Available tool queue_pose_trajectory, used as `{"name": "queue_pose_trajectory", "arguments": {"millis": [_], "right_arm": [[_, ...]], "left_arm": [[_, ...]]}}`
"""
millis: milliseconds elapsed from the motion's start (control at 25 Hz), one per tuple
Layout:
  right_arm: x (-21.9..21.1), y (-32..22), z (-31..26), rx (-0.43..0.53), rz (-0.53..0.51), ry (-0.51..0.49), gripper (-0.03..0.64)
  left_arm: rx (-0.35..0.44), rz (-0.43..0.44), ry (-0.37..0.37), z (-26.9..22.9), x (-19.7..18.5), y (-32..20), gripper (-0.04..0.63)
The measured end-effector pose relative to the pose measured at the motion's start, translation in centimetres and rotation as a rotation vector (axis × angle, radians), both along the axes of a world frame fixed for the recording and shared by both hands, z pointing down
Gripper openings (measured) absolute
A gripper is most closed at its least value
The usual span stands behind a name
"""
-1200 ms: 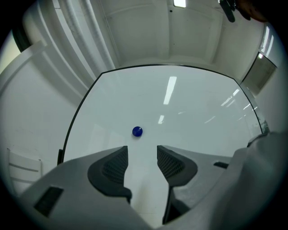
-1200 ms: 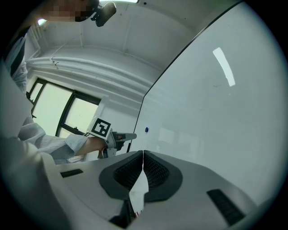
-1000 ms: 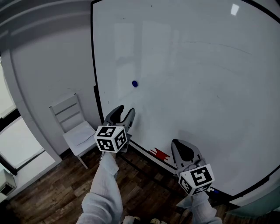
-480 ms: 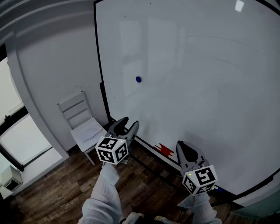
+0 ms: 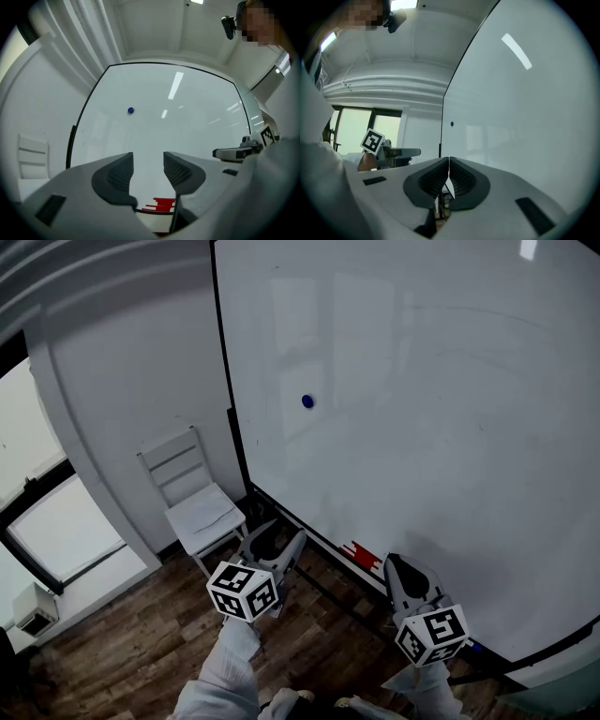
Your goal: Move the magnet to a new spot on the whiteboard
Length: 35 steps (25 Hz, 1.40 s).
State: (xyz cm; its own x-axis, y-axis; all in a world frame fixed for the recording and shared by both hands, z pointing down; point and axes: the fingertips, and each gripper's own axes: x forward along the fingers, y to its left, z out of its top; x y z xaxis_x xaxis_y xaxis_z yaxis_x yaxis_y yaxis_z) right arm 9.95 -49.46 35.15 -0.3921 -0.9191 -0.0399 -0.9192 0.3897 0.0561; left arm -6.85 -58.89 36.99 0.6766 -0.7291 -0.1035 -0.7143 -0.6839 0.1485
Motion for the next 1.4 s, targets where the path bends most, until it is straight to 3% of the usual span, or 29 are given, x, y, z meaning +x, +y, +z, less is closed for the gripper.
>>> {"name": "queue_pose_trajectory", "arguments": {"millis": [320, 720, 960, 1400], "right_arm": [[-0.8, 1.0, 2.5, -0.055, -0.04, -0.006, 0.028], [-1.8, 2.5, 6.9, -0.131, -0.061, -0.026, 0.028], [-1.6, 2.5, 9.5, -0.168, -0.039, 0.005, 0.028], [-1.2, 2.2, 10.0, -0.194, -0.037, -0.008, 0.028]], "left_arm": [[-0.051, 0.049, -0.068, 4.1, 0.0, 4.6, 0.175], [-0.119, -0.089, -0.046, 8.1, -0.7, 7.6, 0.024], [-0.126, -0.116, -0.056, 9.2, -1.6, 7.8, 0.009], [-0.098, -0.099, -0.16, 10.0, -1.2, 8.8, 0.009]]}}
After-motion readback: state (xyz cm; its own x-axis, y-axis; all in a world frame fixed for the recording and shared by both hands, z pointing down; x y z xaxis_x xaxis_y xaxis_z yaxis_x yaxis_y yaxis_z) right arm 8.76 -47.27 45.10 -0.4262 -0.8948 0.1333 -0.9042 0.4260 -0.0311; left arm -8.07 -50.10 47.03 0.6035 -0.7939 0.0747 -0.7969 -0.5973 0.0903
